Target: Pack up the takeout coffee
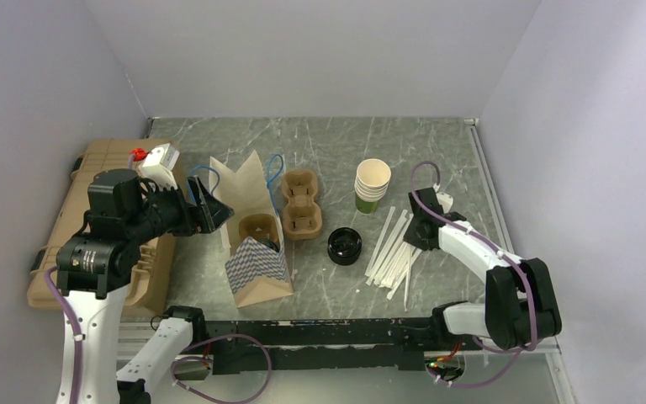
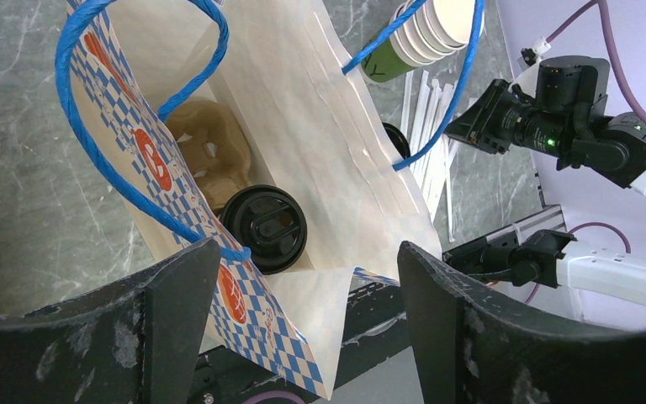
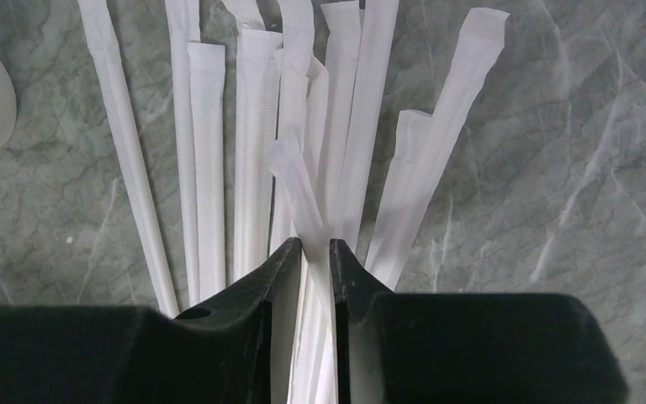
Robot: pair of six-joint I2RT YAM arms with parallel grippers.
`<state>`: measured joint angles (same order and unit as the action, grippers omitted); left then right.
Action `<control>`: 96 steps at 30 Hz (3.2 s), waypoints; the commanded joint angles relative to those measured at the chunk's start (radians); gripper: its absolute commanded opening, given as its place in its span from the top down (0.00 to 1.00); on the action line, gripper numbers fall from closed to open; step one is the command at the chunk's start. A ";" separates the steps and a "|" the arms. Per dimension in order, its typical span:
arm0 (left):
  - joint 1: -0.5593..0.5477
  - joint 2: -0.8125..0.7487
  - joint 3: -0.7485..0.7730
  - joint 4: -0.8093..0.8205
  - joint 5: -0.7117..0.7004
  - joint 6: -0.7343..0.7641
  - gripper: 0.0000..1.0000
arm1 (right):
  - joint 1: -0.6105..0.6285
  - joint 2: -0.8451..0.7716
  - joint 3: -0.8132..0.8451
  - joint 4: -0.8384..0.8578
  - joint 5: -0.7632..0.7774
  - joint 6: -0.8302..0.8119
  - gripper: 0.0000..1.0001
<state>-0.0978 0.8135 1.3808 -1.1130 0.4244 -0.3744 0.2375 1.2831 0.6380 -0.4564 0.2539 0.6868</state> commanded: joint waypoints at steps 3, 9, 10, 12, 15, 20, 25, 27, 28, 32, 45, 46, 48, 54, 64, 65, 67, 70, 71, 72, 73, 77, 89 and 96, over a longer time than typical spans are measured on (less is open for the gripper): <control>-0.003 -0.004 0.023 0.012 0.001 0.018 0.17 | -0.006 0.016 -0.014 0.039 -0.001 -0.016 0.81; -0.003 -0.006 0.018 0.013 0.002 0.020 0.16 | -0.006 0.013 -0.016 0.032 0.001 -0.021 0.98; -0.003 -0.005 0.017 0.014 0.002 0.021 0.16 | -0.006 0.007 -0.015 0.028 0.004 -0.022 1.00; -0.003 -0.006 0.017 0.015 0.002 0.022 0.16 | -0.006 -0.006 -0.010 0.017 0.012 -0.027 1.00; -0.003 -0.008 0.013 0.016 0.004 0.023 0.16 | -0.006 -0.034 0.001 -0.007 0.025 -0.034 1.00; -0.003 -0.011 0.009 0.015 0.007 0.025 0.16 | -0.006 -0.108 0.034 -0.066 0.047 -0.060 1.00; -0.003 -0.013 0.004 0.020 0.014 0.023 0.15 | -0.006 -0.208 0.075 -0.125 0.067 -0.091 1.00; -0.003 -0.014 0.005 0.021 0.021 0.022 0.15 | -0.006 -0.244 0.096 -0.148 0.067 -0.106 1.00; -0.003 -0.014 0.007 0.020 0.023 0.020 0.15 | -0.006 -0.265 0.108 -0.157 0.065 -0.113 1.00; -0.005 -0.011 0.021 0.015 0.031 0.020 0.15 | -0.004 -0.362 0.159 -0.165 0.024 -0.132 1.00; -0.019 0.029 0.101 0.110 0.278 -0.025 0.15 | 0.003 -0.513 0.462 -0.085 -0.299 -0.138 1.00; -0.020 0.033 0.105 0.122 0.305 -0.032 0.15 | 0.003 -0.509 0.490 -0.071 -0.331 -0.127 1.00; -0.025 0.041 0.105 0.151 0.363 -0.050 0.15 | 0.004 -0.494 0.550 -0.044 -0.398 -0.096 1.00; -0.032 0.057 0.062 0.294 0.558 -0.149 0.15 | 0.013 -0.459 0.629 0.137 -0.596 0.047 1.00; -0.036 0.086 0.000 0.579 0.682 -0.372 0.15 | 0.226 -0.382 0.667 0.405 -0.596 0.182 1.00; -0.036 0.091 -0.002 0.612 0.682 -0.393 0.15 | 0.282 -0.365 0.687 0.409 -0.566 0.165 1.00; -0.036 0.097 -0.021 0.715 0.690 -0.460 0.14 | 0.367 -0.318 0.725 0.426 -0.518 0.142 1.00; -0.036 0.096 -0.064 0.865 0.691 -0.541 0.12 | 0.449 -0.263 0.776 0.452 -0.481 0.131 1.00; -0.036 0.098 -0.079 0.903 0.690 -0.563 0.11 | 0.468 -0.243 0.790 0.452 -0.476 0.135 1.00; -0.036 0.101 -0.096 0.944 0.693 -0.588 0.12 | 0.483 -0.226 0.795 0.494 -0.480 0.145 1.00; -0.038 0.103 -0.117 1.007 0.697 -0.629 0.12 | 0.500 -0.209 0.798 0.521 -0.481 0.159 1.00; -0.066 0.114 -0.200 1.290 0.690 -0.820 0.13 | 0.549 -0.154 0.818 0.598 -0.458 0.193 1.00; -0.393 0.160 -0.156 1.232 0.492 -0.691 0.20 | 0.619 -0.026 0.939 0.664 -0.397 0.200 1.00; -0.435 0.161 -0.156 1.235 0.483 -0.676 0.44 | 0.628 -0.035 0.911 0.675 -0.355 0.182 1.00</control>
<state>-0.5201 0.9771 1.1904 0.0788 0.9321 -1.0824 0.8597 1.2640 1.5322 0.1455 -0.1375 0.8822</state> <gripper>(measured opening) 0.623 0.018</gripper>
